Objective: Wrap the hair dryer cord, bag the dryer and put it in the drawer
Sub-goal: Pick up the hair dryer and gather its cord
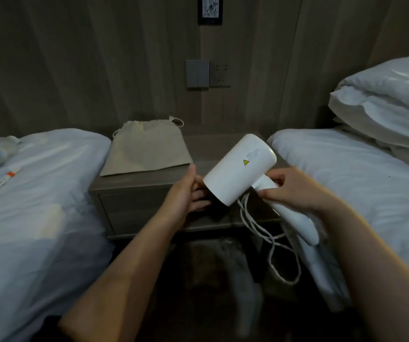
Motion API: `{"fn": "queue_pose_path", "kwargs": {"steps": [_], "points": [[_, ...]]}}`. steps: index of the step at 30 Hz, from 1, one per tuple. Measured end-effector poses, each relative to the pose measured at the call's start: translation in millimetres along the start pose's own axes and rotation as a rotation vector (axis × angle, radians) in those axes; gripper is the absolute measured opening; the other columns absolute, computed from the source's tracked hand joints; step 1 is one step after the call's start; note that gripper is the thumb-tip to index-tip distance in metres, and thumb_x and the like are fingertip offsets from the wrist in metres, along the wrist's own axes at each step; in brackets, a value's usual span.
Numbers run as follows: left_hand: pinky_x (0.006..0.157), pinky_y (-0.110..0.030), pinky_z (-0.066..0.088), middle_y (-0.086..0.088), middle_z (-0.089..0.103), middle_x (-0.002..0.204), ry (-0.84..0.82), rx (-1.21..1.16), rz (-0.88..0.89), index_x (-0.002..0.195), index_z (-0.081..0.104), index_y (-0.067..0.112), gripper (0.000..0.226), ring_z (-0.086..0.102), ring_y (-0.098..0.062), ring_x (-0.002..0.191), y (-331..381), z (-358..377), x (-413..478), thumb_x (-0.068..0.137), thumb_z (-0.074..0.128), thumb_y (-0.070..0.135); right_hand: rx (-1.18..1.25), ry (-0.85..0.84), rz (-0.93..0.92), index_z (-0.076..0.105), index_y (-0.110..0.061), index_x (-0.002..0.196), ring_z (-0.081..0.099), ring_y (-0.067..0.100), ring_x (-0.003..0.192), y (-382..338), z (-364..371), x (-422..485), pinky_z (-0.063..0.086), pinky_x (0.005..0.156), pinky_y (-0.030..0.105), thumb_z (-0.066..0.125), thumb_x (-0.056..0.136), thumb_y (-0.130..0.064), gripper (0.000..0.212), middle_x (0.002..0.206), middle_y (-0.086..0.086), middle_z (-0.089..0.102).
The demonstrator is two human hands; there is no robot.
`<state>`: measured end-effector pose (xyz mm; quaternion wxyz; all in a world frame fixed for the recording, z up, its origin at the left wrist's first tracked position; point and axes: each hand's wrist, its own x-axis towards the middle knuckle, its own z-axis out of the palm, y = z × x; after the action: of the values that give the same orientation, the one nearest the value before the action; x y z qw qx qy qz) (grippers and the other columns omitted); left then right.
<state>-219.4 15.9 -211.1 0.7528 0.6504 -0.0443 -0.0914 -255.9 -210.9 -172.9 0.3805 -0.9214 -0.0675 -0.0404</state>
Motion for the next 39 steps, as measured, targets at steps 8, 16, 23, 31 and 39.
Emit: {"fn": "queue_pose_path", "kwargs": {"steps": [8, 16, 23, 31, 39], "points": [[0.071, -0.016, 0.043, 0.021, 0.056, 0.106, -0.204, 0.593, 0.193, 0.118, 0.040, 0.040, 0.072, 0.056, 0.002, 0.097, -1, 0, -19, 0.063, 0.082, 0.021, 0.079, -0.214, -0.095, 0.074, -0.024, 0.091, 0.061, -0.004, 0.068, 11, 31, 6, 0.046, 0.063, 0.012, 0.076, 0.073, -0.026, 0.017, 0.077, -0.015, 0.071], [0.072, -0.013, 0.046, 0.015, 0.063, 0.104, -0.189, 0.571, 0.206, 0.119, 0.049, 0.035, 0.069, 0.059, 0.008, 0.085, 1, -33, -20, 0.056, 0.077, 0.025, 1.074, -0.159, 0.190, 0.059, -0.002, 0.112, 0.061, 0.007, 0.057, 49, 1, 9, 0.049, 0.051, 0.016, 0.073, 0.057, -0.008, 0.056, 0.067, -0.001, 0.066], [0.075, -0.030, 0.050, 0.006, 0.065, 0.102, -0.063, 0.392, 0.179, 0.105, 0.054, 0.035, 0.064, 0.063, -0.011, 0.090, 13, -54, -15, 0.045, 0.076, 0.038, 1.069, 0.011, 0.517, 0.054, -0.008, 0.084, 0.063, 0.011, 0.043, 48, 9, 7, 0.054, 0.041, 0.024, 0.030, 0.097, 0.000, 0.029, 0.054, 0.006, 0.066], [0.073, -0.023, 0.045, 0.014, 0.061, 0.104, -0.112, 0.639, 0.231, 0.114, 0.051, 0.035, 0.068, 0.057, -0.001, 0.091, 24, -73, -17, 0.054, 0.083, 0.032, 0.737, 0.072, 0.169, 0.059, -0.003, 0.105, 0.057, 0.006, 0.048, 42, 9, 6, 0.050, 0.051, 0.015, 0.043, 0.080, 0.025, 0.041, 0.052, -0.003, 0.064], [0.074, -0.016, 0.048, 0.015, 0.064, 0.099, -0.388, 0.544, 0.158, 0.104, 0.056, 0.033, 0.069, 0.060, 0.008, 0.086, 6, -50, -21, 0.039, 0.077, 0.030, 1.030, -0.045, 0.084, 0.059, -0.002, 0.099, 0.066, 0.011, 0.054, 23, 7, 3, 0.058, 0.060, 0.021, 0.036, 0.086, 0.017, 0.032, 0.060, 0.001, 0.069]]}}
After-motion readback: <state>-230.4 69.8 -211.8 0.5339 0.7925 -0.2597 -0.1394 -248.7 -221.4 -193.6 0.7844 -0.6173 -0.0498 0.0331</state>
